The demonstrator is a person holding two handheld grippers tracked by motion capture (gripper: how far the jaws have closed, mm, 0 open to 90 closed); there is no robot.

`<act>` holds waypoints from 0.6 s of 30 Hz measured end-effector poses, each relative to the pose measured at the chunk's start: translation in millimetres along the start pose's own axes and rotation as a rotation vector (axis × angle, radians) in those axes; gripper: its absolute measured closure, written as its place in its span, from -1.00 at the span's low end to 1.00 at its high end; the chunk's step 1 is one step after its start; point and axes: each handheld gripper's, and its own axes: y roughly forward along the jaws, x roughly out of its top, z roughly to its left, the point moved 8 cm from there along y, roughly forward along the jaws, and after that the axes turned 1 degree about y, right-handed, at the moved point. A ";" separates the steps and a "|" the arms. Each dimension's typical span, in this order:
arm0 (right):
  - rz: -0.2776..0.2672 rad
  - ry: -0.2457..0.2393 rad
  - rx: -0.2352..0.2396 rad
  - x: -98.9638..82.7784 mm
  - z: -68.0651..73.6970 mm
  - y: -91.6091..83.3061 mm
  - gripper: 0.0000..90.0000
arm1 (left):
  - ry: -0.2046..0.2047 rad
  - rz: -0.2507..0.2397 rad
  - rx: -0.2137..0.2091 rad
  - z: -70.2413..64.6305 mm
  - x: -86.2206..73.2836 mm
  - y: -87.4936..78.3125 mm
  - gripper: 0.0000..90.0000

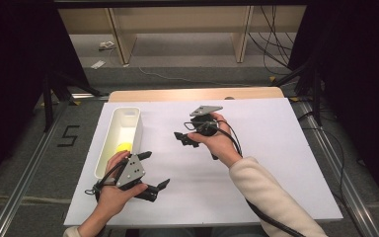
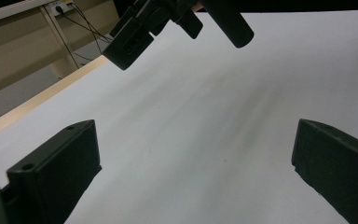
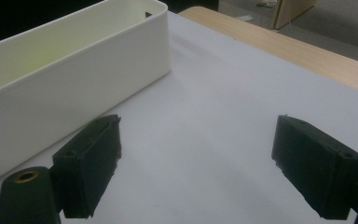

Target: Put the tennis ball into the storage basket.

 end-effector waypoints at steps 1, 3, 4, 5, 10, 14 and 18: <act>0.001 -0.001 0.000 -1.5 -1.0 -1.7 -0.64 | 0.000 0.000 0.001 0.0 0.0 -0.1 -0.99; -0.002 0.001 -0.005 -3.6 -3.3 -5.1 -0.64 | 0.001 0.000 0.002 0.2 0.0 -0.2 -0.99; -0.004 0.002 -0.008 -4.8 -4.6 -6.9 -0.64 | 0.000 0.000 0.002 0.3 0.1 -0.2 -0.99; -0.002 0.005 -0.010 -6.4 -5.8 -8.9 -0.64 | -0.001 -0.001 0.002 0.4 0.1 -0.3 -0.99; 0.005 0.014 -0.030 -16.3 -15.1 -19.8 -0.64 | -0.004 -0.002 0.002 0.7 0.0 -0.4 -0.99; 0.003 0.026 -0.048 -23.5 -24.5 -29.5 -0.64 | -0.003 -0.003 0.003 0.7 0.4 -0.6 -0.99; 0.001 0.043 -0.062 -30.9 -33.3 -41.2 -0.63 | -0.006 -0.002 0.003 0.8 0.1 -0.3 -0.99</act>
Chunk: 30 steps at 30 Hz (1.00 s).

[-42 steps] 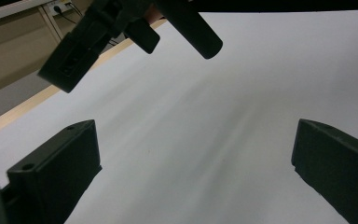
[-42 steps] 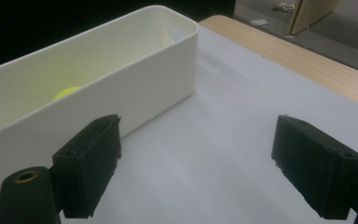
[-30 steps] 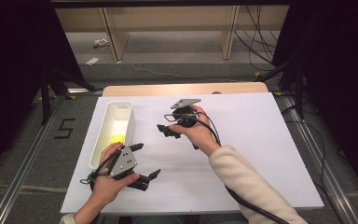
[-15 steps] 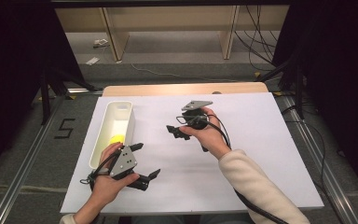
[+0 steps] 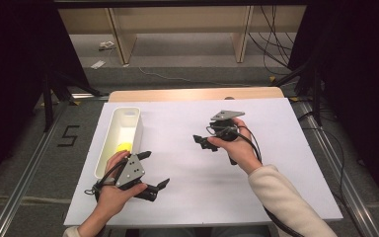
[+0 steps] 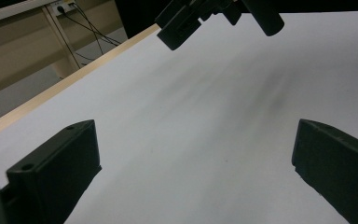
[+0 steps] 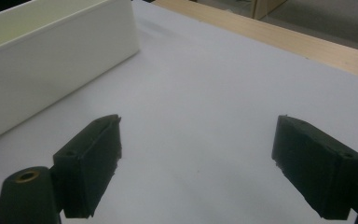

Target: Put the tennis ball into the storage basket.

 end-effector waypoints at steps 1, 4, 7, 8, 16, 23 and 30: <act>-0.004 -0.001 -0.003 -1.1 -2.0 -2.0 -0.63 | -0.001 -0.001 0.000 0.1 0.1 0.0 -0.99; -0.009 0.014 -0.017 -5.0 -9.1 -12.0 -0.63 | -0.003 -0.001 0.001 0.2 0.1 0.4 -0.99; -0.013 0.028 -0.027 -8.8 -14.3 -19.9 -0.63 | -0.002 -0.001 0.000 0.1 0.0 0.6 -0.99; -0.015 0.030 -0.030 -10.4 -15.9 -22.0 -0.63 | -0.001 -0.001 0.001 0.1 0.1 0.6 -0.99; -0.013 0.058 -0.054 -28.5 -28.3 -38.5 -0.63 | 0.001 0.000 0.004 0.4 0.1 0.5 -0.99; -0.027 0.074 -0.079 -38.4 -39.4 -54.4 -0.63 | 0.002 0.001 0.007 1.1 0.1 0.3 -0.99; -0.034 0.089 -0.103 -47.4 -49.0 -70.0 -0.63 | 0.000 0.000 0.011 1.7 0.2 -0.2 -1.00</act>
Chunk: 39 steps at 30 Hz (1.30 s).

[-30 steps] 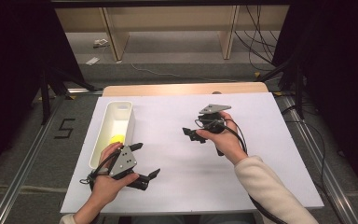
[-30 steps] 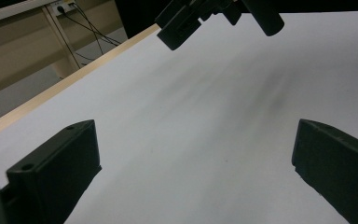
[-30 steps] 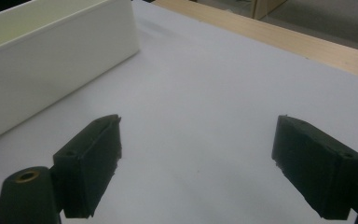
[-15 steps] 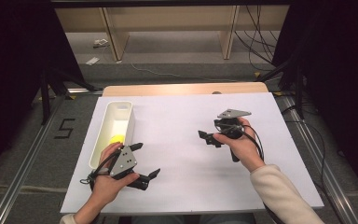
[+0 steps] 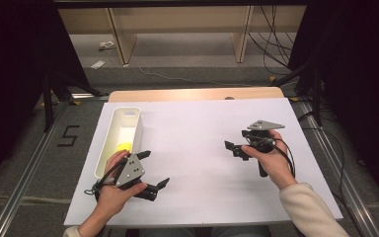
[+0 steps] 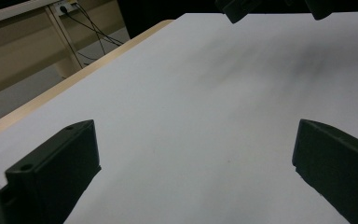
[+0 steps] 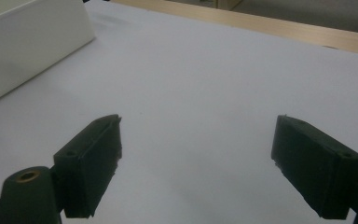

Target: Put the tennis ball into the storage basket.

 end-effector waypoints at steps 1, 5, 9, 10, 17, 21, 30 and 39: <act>0.001 0.002 -0.003 -1.2 -1.7 -1.9 -0.63 | 0.000 0.000 0.001 0.2 0.1 -0.1 -1.00; -0.003 0.007 -0.014 -5.5 -7.3 -9.1 -0.63 | 0.002 -0.001 0.004 0.9 0.2 -0.3 -1.00; -0.009 0.015 -0.023 -9.1 -11.0 -16.8 -0.63 | 0.002 0.000 0.006 1.5 0.1 -0.5 -1.00; -0.010 0.015 -0.023 -9.8 -11.9 -19.0 -0.63 | 0.002 0.000 0.007 1.7 0.1 -0.6 -1.00; -0.021 0.037 -0.042 -17.8 -19.5 -30.0 -0.63 | -0.001 -0.001 0.006 1.5 0.3 -0.7 -1.00; -0.019 0.037 -0.043 -21.5 -20.9 -33.2 -0.63 | -0.001 0.000 0.008 1.8 0.1 -0.8 -1.00; -0.014 0.034 -0.042 -31.8 -20.7 -42.5 -0.63 | -0.002 -0.001 0.007 1.8 0.2 -0.9 -1.00; -0.010 0.032 -0.045 -42.3 -20.2 -51.8 -0.64 | -0.005 -0.002 0.010 2.5 0.2 -1.0 -1.00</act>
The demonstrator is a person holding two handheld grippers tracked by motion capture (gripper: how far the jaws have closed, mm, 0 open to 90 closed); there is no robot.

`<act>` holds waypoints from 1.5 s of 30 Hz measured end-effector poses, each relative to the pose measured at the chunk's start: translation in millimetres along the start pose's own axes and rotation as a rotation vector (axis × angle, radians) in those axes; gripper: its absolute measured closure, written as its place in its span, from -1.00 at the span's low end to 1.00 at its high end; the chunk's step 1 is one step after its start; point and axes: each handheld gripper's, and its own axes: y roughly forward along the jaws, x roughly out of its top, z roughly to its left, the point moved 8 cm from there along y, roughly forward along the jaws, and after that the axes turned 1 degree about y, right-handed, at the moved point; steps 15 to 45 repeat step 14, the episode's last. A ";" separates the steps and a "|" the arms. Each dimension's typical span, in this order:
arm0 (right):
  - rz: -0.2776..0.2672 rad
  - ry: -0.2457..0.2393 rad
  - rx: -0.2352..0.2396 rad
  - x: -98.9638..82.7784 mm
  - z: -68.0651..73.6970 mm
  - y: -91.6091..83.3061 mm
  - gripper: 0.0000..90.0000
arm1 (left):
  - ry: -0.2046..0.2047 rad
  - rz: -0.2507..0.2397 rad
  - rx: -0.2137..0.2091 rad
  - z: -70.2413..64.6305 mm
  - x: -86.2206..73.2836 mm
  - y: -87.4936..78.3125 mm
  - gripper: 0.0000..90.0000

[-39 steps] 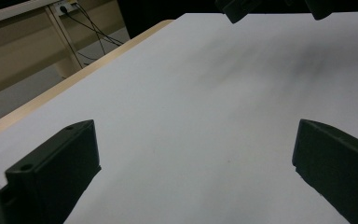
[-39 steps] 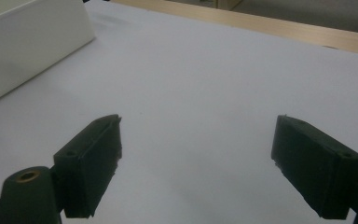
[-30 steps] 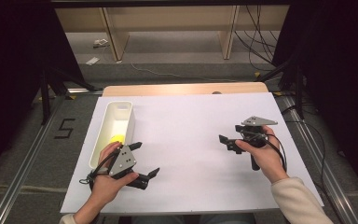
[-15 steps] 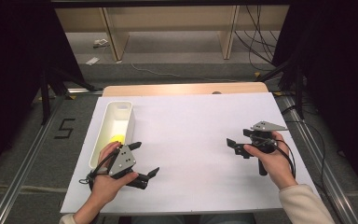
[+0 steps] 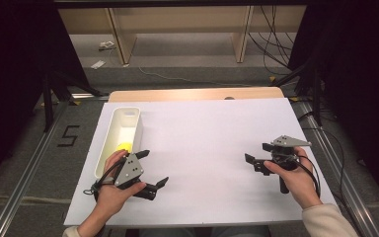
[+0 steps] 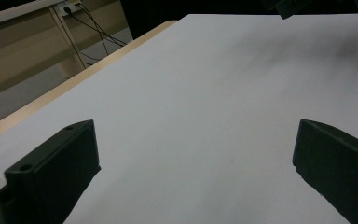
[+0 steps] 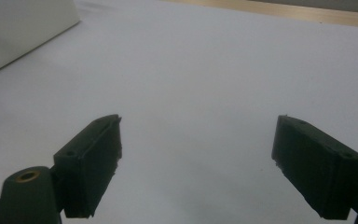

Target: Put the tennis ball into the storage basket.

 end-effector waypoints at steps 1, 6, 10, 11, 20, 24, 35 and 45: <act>0.000 0.000 0.001 -0.1 0.3 -0.6 -0.64 | 0.000 0.000 0.000 -0.2 0.0 0.2 -1.00; -0.006 -0.008 0.006 -1.2 2.4 -2.9 -0.64 | 0.002 0.000 0.000 -0.5 0.2 0.0 -1.00; 0.000 -0.010 0.011 -4.9 3.1 -5.6 -0.64 | 0.000 0.000 0.002 -0.2 0.1 0.3 -1.00; -0.003 -0.007 0.010 -5.4 3.2 -6.2 -0.64 | 0.000 0.000 0.001 -0.3 0.2 0.4 -1.00; -0.008 -0.005 0.009 -6.7 2.9 -7.8 -0.64 | -0.002 -0.001 0.001 -0.5 0.6 0.8 -1.00; -0.008 -0.005 0.009 -6.7 2.9 -7.8 -0.64 | -0.002 -0.001 0.001 -0.5 0.6 0.8 -1.00; -0.008 -0.005 0.009 -6.7 2.9 -7.8 -0.64 | -0.002 -0.001 0.001 -0.5 0.6 0.8 -1.00; -0.008 -0.005 0.009 -6.7 2.9 -7.8 -0.64 | -0.002 -0.001 0.001 -0.5 0.6 0.8 -1.00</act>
